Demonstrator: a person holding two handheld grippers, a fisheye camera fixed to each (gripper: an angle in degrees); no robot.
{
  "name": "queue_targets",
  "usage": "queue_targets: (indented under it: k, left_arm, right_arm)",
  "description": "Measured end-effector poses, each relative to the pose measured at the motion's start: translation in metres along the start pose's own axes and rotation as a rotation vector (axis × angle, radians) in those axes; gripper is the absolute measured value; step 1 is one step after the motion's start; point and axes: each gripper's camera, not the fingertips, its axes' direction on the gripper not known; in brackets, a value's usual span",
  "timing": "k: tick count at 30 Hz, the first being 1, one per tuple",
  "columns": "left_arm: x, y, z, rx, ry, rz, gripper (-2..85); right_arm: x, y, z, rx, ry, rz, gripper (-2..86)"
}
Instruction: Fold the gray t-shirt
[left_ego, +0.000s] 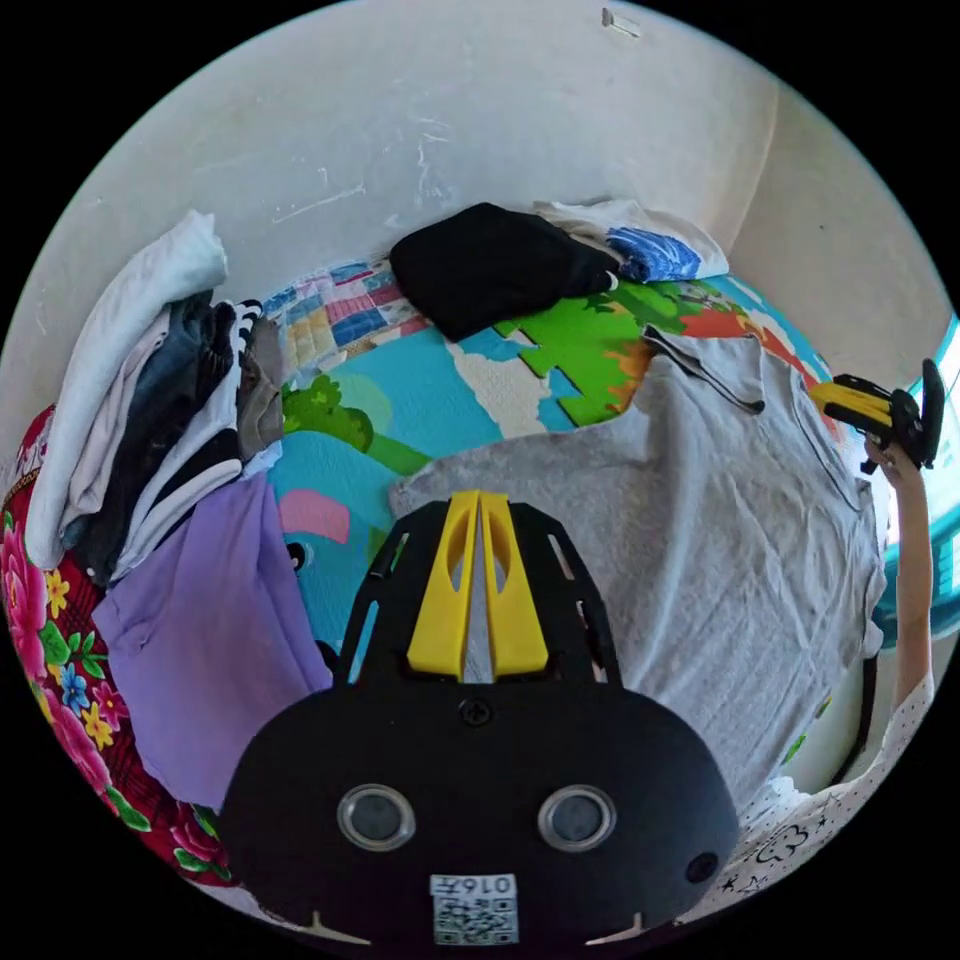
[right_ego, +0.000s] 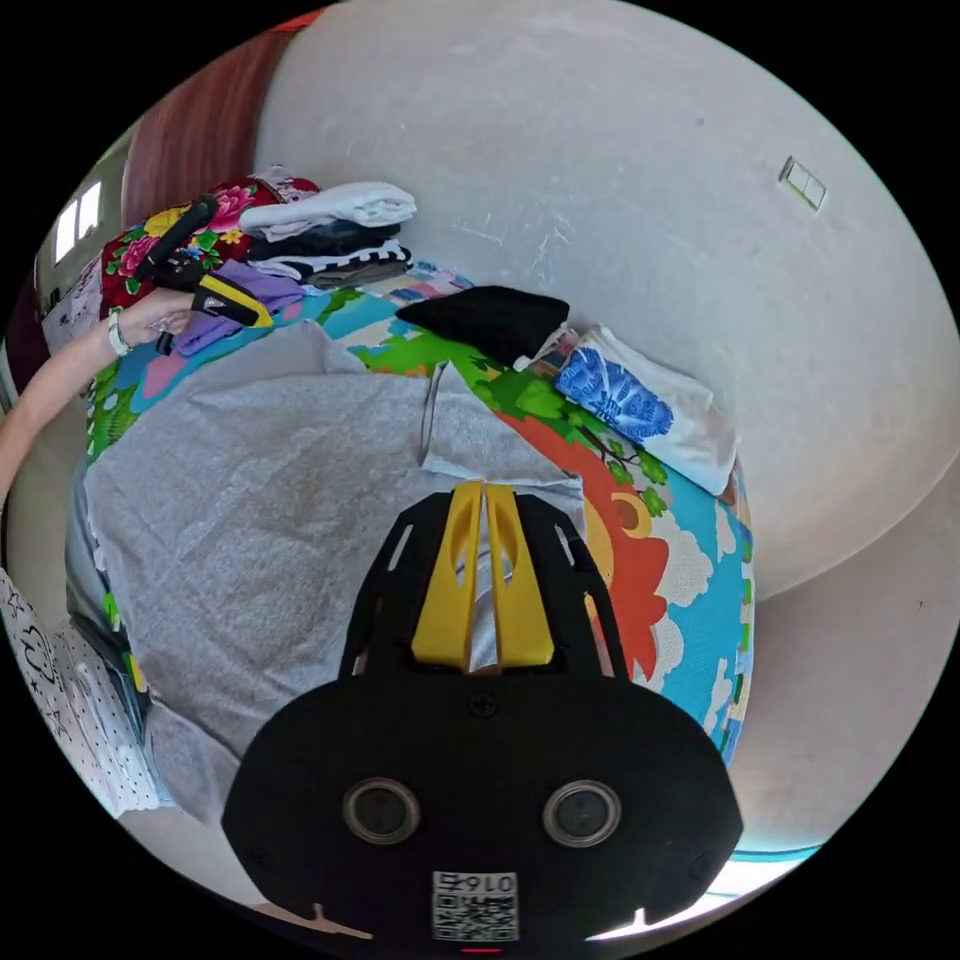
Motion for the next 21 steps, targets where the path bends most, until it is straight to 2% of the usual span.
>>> queue_targets:
  k: [2,5,8,11,13,15,17,18,20,21]
  left_arm:
    - [0.005,-0.011,0.023,-0.056,-0.12,0.006,-1.0]
    - [0.011,-0.009,0.025,-0.036,-0.272,0.04,-1.0]
    - [0.018,0.0,0.027,-0.023,-0.348,0.115,-1.0]
    - [0.011,0.004,0.016,-0.012,-0.321,0.054,-1.0]
    - [0.006,0.017,-0.009,0.086,-0.418,-0.053,-1.0]
    - [0.014,0.04,-0.031,0.141,-0.313,0.008,-1.0]
    - [0.033,0.083,-0.048,0.085,-0.039,0.136,-1.0]
    - [0.038,0.096,-0.052,0.067,0.021,0.146,-1.0]
    - [0.059,0.145,-0.062,0.009,0.254,0.223,-1.0]
    - [0.064,0.157,-0.064,0.001,0.298,0.235,-1.0]
  right_arm:
    - [-0.007,-0.001,0.016,-0.046,-0.004,-0.031,-0.3]
    - [-0.02,0.0,0.044,-0.175,0.091,-0.109,-0.4]
    - [-0.027,0.0,0.047,-0.168,0.152,-0.139,-0.4]
    - [-0.029,-0.005,0.047,-0.162,0.14,-0.11,-0.4]
    - [-0.031,-0.01,0.038,-0.166,0.171,-0.081,-0.4]
    - [-0.037,-0.005,0.02,-0.138,0.195,-0.055,-0.4]
    - [-0.052,0.007,-0.003,-0.092,0.167,-0.092,-0.4]
    - [-0.066,0.019,-0.019,-0.074,0.135,-0.132,-0.4]
    - [-0.088,0.04,-0.042,-0.053,0.1,-0.183,-0.4]
    - [-0.103,0.054,-0.056,-0.04,0.081,-0.218,-0.4]
